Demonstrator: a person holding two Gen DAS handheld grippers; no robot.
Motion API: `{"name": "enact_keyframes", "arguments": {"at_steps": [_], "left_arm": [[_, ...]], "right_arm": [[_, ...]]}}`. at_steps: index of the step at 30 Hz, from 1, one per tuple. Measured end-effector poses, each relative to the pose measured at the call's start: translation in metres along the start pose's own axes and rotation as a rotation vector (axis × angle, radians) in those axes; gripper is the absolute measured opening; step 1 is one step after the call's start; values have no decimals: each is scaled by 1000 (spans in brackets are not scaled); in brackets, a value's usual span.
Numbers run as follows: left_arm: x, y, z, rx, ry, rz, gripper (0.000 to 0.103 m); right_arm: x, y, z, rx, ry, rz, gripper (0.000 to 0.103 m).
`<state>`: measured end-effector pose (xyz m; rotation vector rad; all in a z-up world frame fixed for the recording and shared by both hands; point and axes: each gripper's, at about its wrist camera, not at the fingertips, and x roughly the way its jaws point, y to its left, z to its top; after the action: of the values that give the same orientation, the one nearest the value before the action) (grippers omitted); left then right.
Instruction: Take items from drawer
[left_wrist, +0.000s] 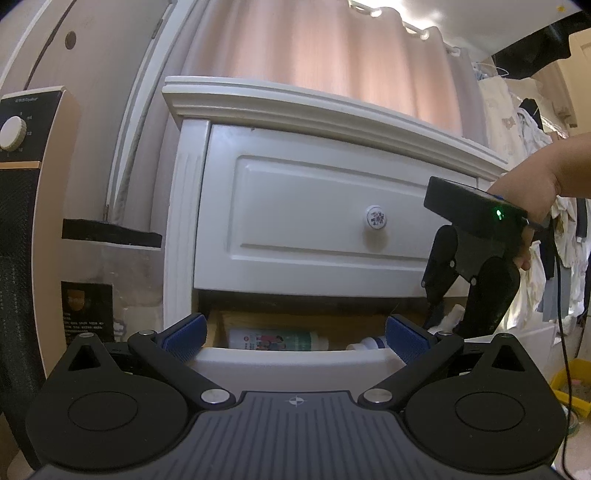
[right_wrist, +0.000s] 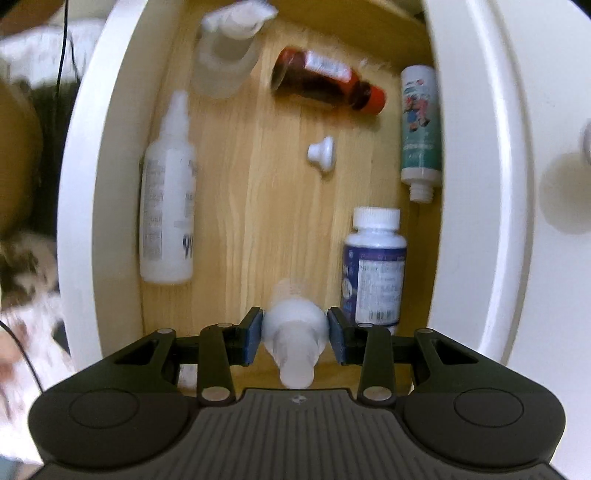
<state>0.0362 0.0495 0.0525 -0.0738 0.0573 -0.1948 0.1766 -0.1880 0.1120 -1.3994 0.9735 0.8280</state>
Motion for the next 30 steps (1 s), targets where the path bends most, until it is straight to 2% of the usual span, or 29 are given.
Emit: {"name": "enact_keyframes", "arguments": {"at_steps": [3,12,13,20,26,30], "left_arm": [[1,1,1,-5,1,3,103],[-1,-1,-1,-8,-7,12,103],[-2,0,-1,-12,-10,12,103],[-2,1,-2,-19,-17,12,103],[-3,0,-2,-17,-19,17,103],[-2,1,-2,-17,-19,19,103]], "right_arm": [[-5,-12,-7,46,-40,44,38],[24,-23,18,-6,13,35,39],[30,-13,28,-10,12,33,39],[21,-17,25,13,-10,19,40],[26,-19,30,30,-14,32,49],[25,-19,33,21,-27,30,60]]}}
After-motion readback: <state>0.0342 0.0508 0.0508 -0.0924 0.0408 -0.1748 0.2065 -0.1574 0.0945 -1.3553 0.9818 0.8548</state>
